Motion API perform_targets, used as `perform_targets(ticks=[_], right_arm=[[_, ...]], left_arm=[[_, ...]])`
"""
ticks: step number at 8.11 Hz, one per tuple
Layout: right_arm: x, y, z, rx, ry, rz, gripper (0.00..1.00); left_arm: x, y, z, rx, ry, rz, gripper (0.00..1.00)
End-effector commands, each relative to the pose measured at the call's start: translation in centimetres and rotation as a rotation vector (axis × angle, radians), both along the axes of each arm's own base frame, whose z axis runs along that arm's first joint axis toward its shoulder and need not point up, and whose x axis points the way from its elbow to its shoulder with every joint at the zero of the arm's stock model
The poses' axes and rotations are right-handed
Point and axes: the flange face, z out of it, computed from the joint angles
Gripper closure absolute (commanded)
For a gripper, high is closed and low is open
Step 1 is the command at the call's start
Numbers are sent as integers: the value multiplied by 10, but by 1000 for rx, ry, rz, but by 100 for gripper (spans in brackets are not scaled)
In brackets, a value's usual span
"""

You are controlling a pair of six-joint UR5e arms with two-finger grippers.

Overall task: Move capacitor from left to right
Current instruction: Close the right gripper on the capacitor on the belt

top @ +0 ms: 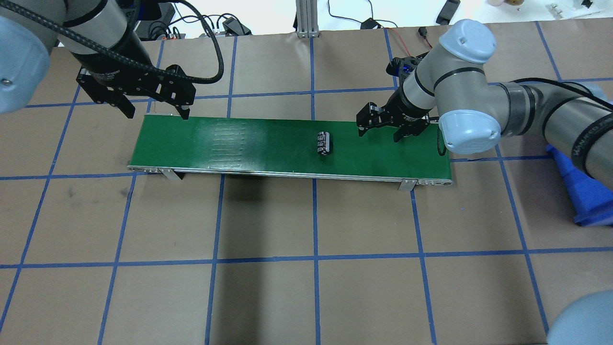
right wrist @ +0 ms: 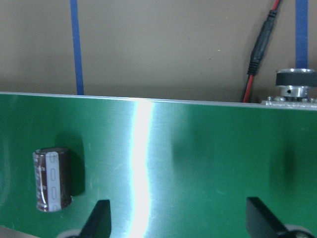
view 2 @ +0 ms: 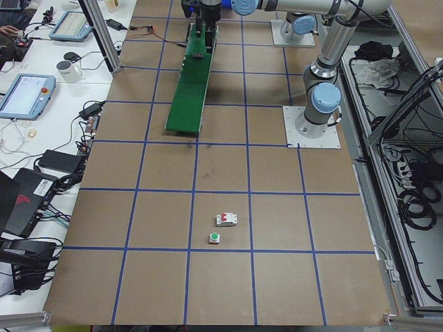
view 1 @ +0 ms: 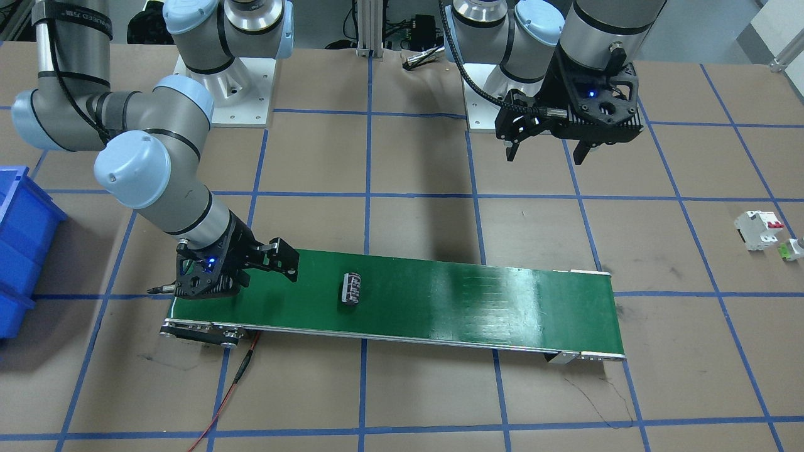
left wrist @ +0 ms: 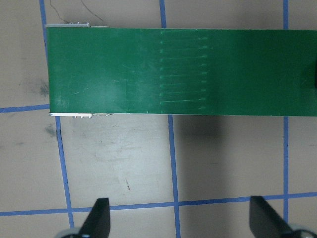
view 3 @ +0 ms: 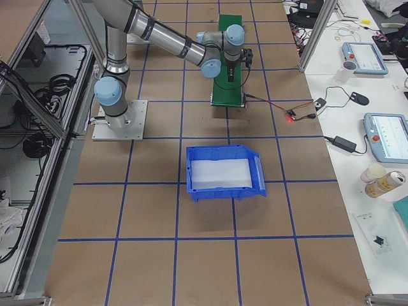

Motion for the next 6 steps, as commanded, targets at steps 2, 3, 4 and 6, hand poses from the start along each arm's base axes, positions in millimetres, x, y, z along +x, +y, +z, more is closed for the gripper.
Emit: perform_targets(ticks=[2, 3, 4, 6], right_arm=[[30, -4, 6, -3, 8, -48, 5], [44, -1, 3, 6, 11, -41, 6], [48, 1, -1, 6, 45, -35, 7], [67, 7, -11, 8, 98, 3, 17]], left_arm=[[0, 0, 0, 0, 1, 3, 0], [0, 1, -1, 3, 1, 3, 0], [0, 0, -1, 2, 1, 2, 0], [0, 0, -3, 6, 2, 5, 0]])
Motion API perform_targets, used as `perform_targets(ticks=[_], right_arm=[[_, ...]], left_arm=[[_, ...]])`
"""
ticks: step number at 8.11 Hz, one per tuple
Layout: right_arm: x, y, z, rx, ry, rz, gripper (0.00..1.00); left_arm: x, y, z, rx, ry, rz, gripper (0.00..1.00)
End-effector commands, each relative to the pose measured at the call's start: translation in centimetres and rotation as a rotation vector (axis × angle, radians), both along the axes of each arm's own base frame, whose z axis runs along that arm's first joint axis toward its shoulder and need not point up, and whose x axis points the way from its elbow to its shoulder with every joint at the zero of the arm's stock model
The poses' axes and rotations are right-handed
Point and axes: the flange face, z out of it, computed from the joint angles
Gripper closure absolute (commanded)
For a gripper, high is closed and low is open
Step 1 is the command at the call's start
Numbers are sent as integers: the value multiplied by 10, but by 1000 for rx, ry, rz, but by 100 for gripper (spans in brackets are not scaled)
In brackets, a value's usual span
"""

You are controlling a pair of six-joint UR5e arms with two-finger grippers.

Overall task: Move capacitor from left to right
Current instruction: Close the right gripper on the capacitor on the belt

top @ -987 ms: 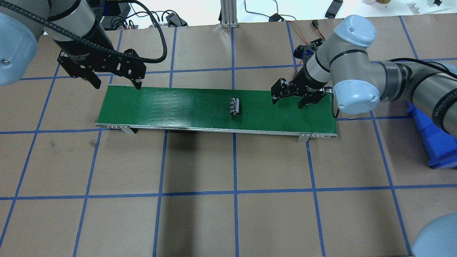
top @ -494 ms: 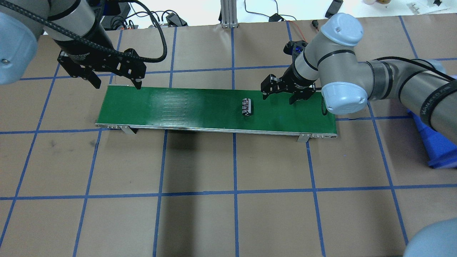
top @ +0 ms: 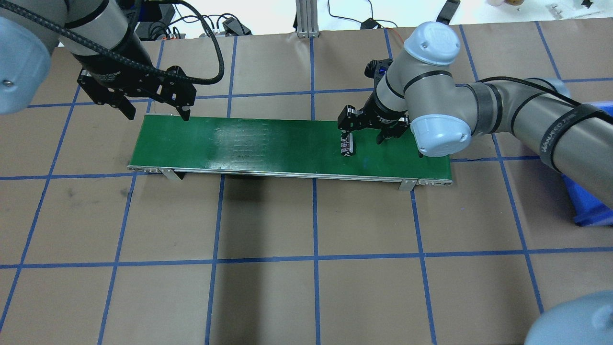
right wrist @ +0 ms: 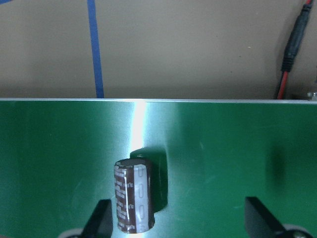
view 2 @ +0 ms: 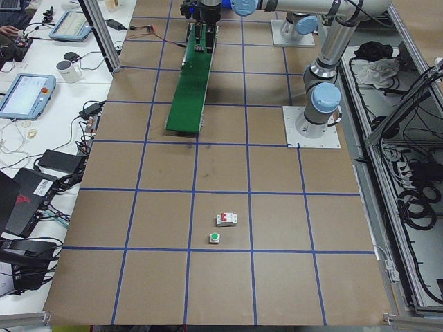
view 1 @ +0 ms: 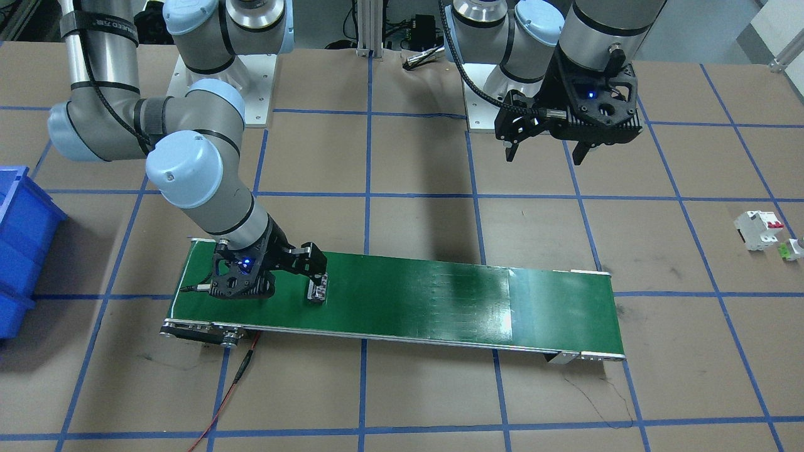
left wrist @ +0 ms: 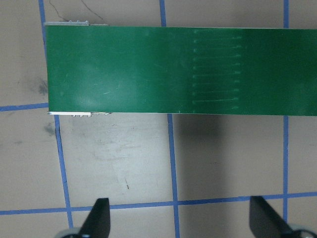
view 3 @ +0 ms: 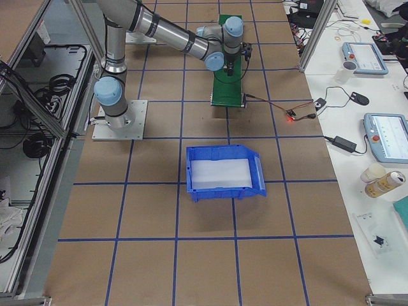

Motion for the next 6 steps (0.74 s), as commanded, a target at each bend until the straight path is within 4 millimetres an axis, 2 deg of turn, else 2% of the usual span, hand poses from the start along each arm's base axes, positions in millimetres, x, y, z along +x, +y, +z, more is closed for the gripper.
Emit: perform_targets(ticks=[1, 2, 4, 5, 6], right_arm=[[21, 10, -14, 17, 62, 47, 29], [21, 11, -14, 20, 77, 58, 40], [10, 16, -21, 76, 183, 132, 93], [5, 17, -17, 70, 229, 183, 100], [3, 16, -13, 67, 247, 184, 100]], left_arm=[[0, 0, -2, 3, 2, 3, 0], [0, 1, -1, 3, 1, 1, 0], [0, 1, -1, 3, 1, 1, 0], [0, 0, -2, 4, 2, 3, 0], [0, 1, -1, 3, 1, 3, 0]])
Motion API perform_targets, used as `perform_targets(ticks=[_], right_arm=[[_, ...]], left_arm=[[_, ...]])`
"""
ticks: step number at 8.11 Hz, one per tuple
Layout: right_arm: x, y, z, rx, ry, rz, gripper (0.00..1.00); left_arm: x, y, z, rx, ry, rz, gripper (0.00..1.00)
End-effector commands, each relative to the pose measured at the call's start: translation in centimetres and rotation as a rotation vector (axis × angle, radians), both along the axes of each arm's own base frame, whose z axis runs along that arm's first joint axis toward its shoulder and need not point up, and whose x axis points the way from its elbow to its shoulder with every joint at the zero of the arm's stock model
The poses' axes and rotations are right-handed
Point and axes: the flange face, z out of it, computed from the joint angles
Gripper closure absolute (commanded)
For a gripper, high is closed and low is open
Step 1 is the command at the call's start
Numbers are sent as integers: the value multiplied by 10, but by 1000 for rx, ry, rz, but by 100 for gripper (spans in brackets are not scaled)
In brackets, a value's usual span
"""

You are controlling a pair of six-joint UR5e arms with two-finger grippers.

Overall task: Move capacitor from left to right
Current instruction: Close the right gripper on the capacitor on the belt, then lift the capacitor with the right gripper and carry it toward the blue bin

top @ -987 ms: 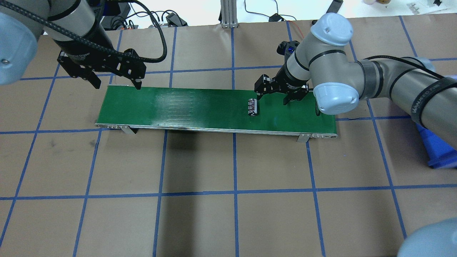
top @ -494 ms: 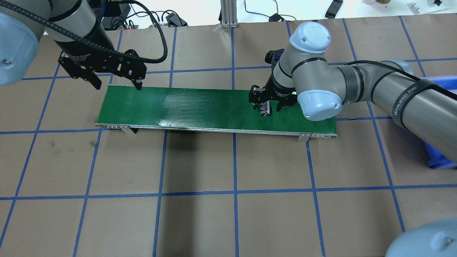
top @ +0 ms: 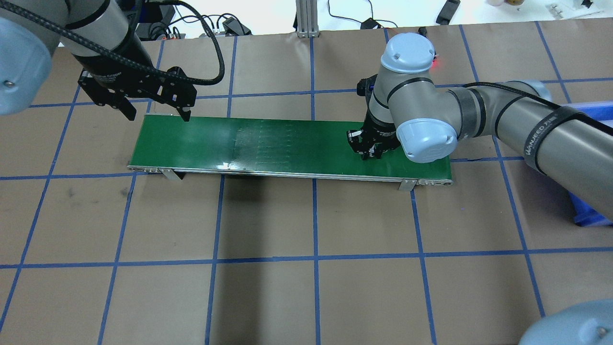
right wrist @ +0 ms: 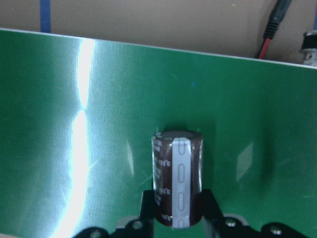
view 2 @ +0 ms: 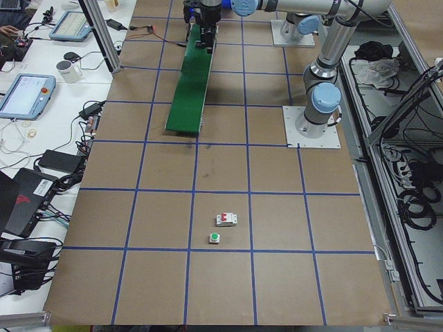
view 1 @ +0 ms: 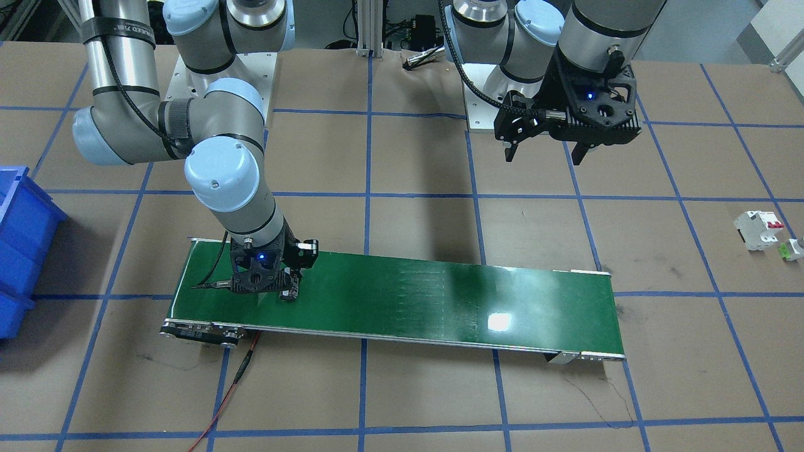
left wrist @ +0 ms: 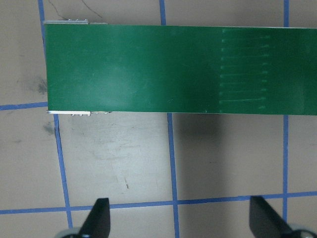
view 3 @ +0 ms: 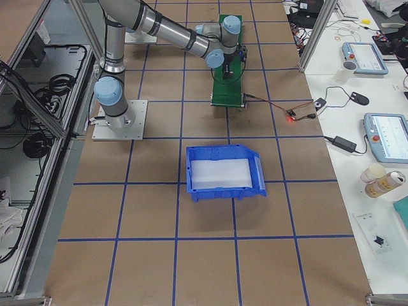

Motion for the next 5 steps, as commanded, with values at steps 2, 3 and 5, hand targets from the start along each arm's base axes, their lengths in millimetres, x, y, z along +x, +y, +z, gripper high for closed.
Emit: perform_targets(ticks=[2, 3, 5], right_arm=[[-22, -21, 55, -41, 102, 26, 100], [-48, -27, 88, -54, 103, -14, 100], [-139, -29, 117, -47, 112, 57, 100]], left_arm=[[0, 0, 0, -1, -1, 1, 0], [0, 0, 0, -1, 1, 2, 0], [0, -1, -1, 1, 1, 1, 0]])
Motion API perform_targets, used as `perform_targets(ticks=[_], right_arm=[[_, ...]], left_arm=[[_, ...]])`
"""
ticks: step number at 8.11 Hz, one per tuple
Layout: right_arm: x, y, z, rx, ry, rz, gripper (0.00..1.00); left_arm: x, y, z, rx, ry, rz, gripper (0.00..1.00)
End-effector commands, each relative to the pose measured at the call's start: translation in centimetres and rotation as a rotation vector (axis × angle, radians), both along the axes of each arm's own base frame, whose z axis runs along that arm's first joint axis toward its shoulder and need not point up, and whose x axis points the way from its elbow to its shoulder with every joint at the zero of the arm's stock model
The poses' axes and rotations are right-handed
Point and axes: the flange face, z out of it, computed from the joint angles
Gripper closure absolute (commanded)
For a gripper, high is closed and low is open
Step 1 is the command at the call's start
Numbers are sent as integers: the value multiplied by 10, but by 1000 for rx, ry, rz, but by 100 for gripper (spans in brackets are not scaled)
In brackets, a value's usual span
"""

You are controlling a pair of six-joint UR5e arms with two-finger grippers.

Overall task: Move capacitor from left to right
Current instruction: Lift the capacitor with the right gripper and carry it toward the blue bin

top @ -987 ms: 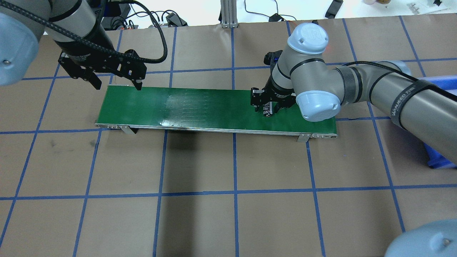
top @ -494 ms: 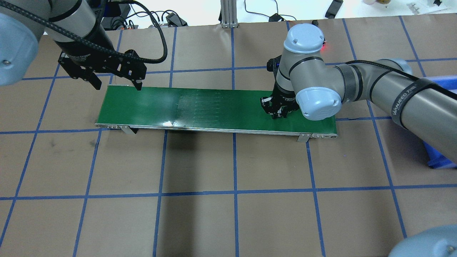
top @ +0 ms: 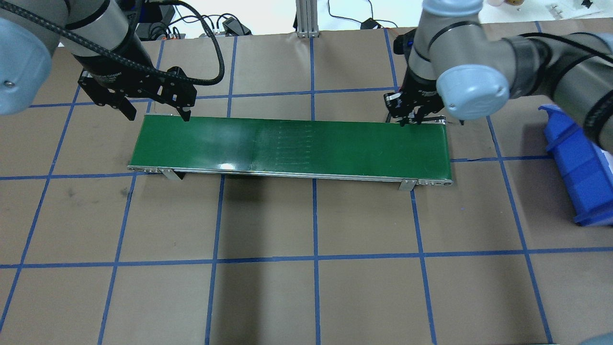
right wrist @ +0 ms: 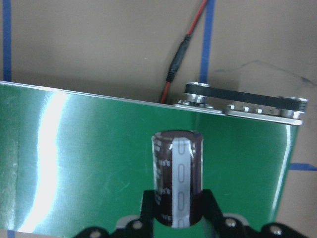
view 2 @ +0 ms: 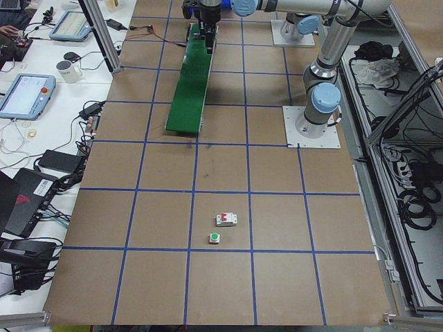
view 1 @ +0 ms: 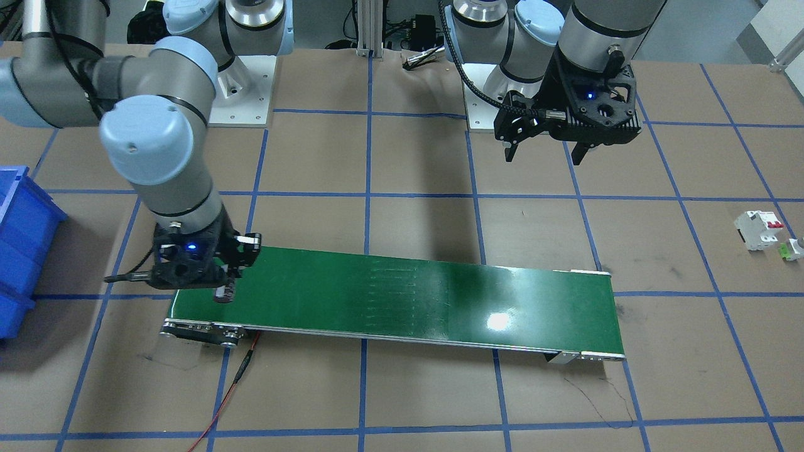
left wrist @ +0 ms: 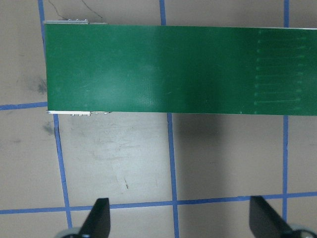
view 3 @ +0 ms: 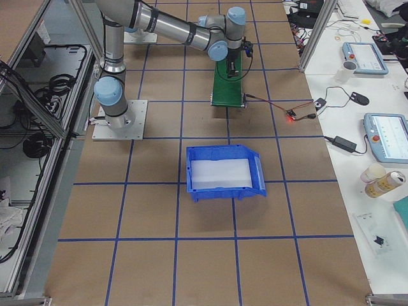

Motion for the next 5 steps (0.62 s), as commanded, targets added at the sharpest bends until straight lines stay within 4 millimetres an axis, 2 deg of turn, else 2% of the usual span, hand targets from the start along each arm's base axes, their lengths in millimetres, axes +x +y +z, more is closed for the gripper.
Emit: perform_targets(ticks=[1, 2, 3, 4, 5], right_arm=[[-137, 0, 42, 11, 26, 103, 100], [-200, 2, 45, 15, 41, 185, 100], [-273, 11, 48, 13, 48, 280, 100], [-338, 27, 50, 18, 51, 337, 100], [-394, 41, 46, 6, 71, 422, 100]], left_arm=[[0, 0, 0, 0, 1, -1, 0], [0, 0, 0, 0, 1, -1, 0], [0, 0, 0, 0, 1, -1, 0], [0, 0, 1, -2, -1, -1, 0], [0, 0, 1, -2, -1, -2, 0]])
